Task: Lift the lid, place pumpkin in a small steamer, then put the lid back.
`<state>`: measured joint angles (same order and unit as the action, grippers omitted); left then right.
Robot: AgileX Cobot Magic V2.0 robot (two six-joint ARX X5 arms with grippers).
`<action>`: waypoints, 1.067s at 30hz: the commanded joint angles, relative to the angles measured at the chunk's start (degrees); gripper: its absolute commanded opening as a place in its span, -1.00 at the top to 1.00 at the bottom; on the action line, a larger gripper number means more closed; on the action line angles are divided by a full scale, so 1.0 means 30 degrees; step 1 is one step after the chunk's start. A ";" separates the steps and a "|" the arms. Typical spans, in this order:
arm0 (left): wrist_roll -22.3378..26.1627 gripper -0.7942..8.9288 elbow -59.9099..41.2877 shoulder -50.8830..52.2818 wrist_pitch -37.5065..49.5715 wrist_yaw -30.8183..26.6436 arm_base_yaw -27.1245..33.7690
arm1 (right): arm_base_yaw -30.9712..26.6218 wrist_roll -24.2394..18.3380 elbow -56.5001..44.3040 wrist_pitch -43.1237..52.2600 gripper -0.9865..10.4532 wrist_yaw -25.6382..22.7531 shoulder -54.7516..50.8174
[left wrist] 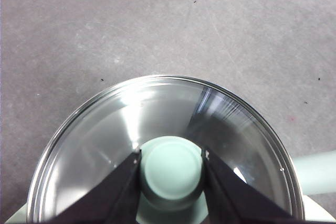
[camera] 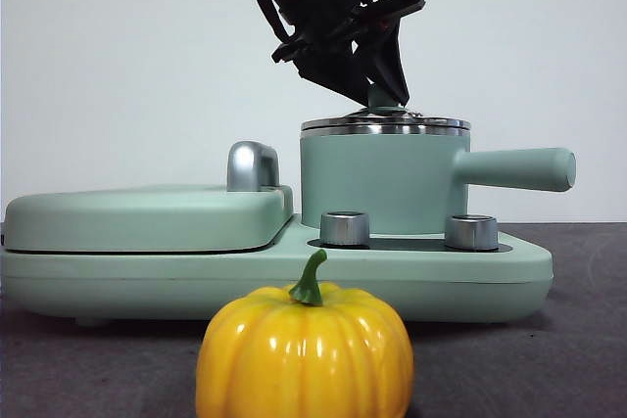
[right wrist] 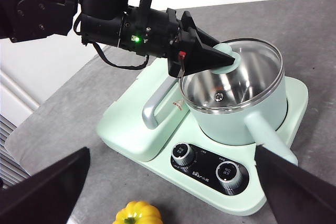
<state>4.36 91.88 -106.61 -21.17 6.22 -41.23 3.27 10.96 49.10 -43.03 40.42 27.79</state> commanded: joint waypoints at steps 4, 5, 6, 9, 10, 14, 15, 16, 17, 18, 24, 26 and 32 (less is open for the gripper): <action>0.0044 0.67 0.0488 -0.0255 -0.0022 -0.0080 -0.0153 | 0.0029 0.0211 0.0248 0.0182 -0.05 0.0029 0.0066; 0.0044 0.67 0.0503 -0.0124 -0.0109 -0.0080 -0.0153 | 0.0029 0.0211 0.0248 0.0182 -0.05 0.0029 0.0066; 0.0044 0.67 0.0503 0.0073 -0.0117 -0.0080 -0.0153 | 0.0029 0.0219 0.0248 0.0182 -0.05 0.0029 0.0066; 0.0044 0.67 0.0510 0.0787 -0.0007 -0.0080 -0.0153 | 0.0029 0.0219 0.0248 0.0182 -0.05 0.0036 0.0066; 0.0044 0.67 0.0510 0.1129 -0.0015 -0.0080 -0.0153 | 0.0029 0.0219 0.0248 0.0175 -0.05 0.0036 0.0066; 0.0051 0.67 0.0517 0.2586 -0.0080 -0.0080 -0.0073 | 0.0029 0.0488 0.0248 0.0160 -0.04 0.0044 0.0066; 0.0051 0.67 0.0517 0.2900 -0.0095 -0.0080 0.0000 | 0.0029 0.0648 0.0248 0.0153 -0.04 0.0044 0.0073; 0.0051 0.67 0.0517 0.3271 -0.0175 -0.0080 0.0087 | 0.0029 0.0801 0.0248 0.0124 -0.04 0.0058 0.0073; 0.0058 0.67 0.0517 0.3548 -0.0248 -0.0080 0.0160 | 0.0029 0.0940 0.0248 0.0015 -0.04 0.0073 0.0073; 0.0124 0.67 0.0517 0.3832 -0.0393 -0.0080 0.0284 | 0.0029 0.1158 0.0248 -0.0153 -0.04 0.0095 0.0080; 0.0612 0.67 0.0517 0.4947 -0.1953 -0.0080 0.1348 | 0.0321 0.2288 0.0255 -0.1326 -0.04 0.1319 0.1166; 0.0831 0.67 0.0517 0.5158 -0.2441 -0.0080 0.1705 | 0.0670 0.2426 0.0255 -0.1530 -0.04 0.1530 0.1734; 0.0896 0.67 0.0517 0.5574 -0.3504 -0.0080 0.2980 | 0.2732 0.3082 0.0357 -0.1523 -0.02 0.1304 0.4218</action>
<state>6.42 91.88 -90.19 -32.80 5.96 -32.32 10.72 19.00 49.12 -47.90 44.56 39.38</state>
